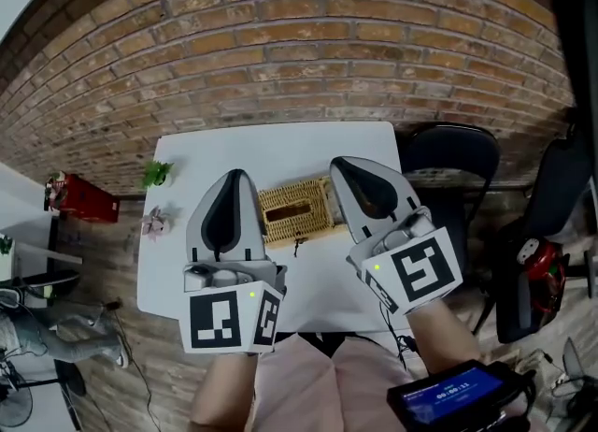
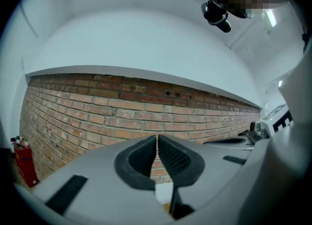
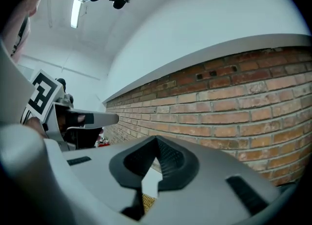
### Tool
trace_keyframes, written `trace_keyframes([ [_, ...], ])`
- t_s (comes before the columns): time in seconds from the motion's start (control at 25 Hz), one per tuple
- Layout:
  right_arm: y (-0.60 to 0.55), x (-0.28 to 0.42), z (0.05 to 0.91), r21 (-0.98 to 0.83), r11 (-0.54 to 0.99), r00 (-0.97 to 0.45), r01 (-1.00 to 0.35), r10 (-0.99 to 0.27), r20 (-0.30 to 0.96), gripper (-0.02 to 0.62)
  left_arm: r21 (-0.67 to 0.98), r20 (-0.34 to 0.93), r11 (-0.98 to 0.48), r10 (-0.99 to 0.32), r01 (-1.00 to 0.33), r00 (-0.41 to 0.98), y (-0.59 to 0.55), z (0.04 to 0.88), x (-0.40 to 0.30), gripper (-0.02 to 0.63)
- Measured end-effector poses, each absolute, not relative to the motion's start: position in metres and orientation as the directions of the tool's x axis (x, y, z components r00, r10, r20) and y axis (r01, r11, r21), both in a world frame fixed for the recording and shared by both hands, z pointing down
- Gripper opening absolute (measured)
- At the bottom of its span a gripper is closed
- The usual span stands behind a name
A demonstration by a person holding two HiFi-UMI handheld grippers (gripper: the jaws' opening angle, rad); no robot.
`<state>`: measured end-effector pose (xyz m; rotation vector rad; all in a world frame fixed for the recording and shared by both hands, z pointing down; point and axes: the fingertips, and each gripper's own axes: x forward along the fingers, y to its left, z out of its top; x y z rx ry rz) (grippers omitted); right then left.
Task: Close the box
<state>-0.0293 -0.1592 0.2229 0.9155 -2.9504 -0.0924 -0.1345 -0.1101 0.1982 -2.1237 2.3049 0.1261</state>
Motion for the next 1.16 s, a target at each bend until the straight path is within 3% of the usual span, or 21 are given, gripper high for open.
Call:
trace_keyframes([
  [1.16, -0.171, -0.034, 0.217, 0.108, 0.805, -0.810, -0.583, -0.587, 0.008, -0.002, 0.033, -0.034, 0.058, -0.998, -0.998, -0.059, -0.133, 0.205, -0.130, 0.018],
])
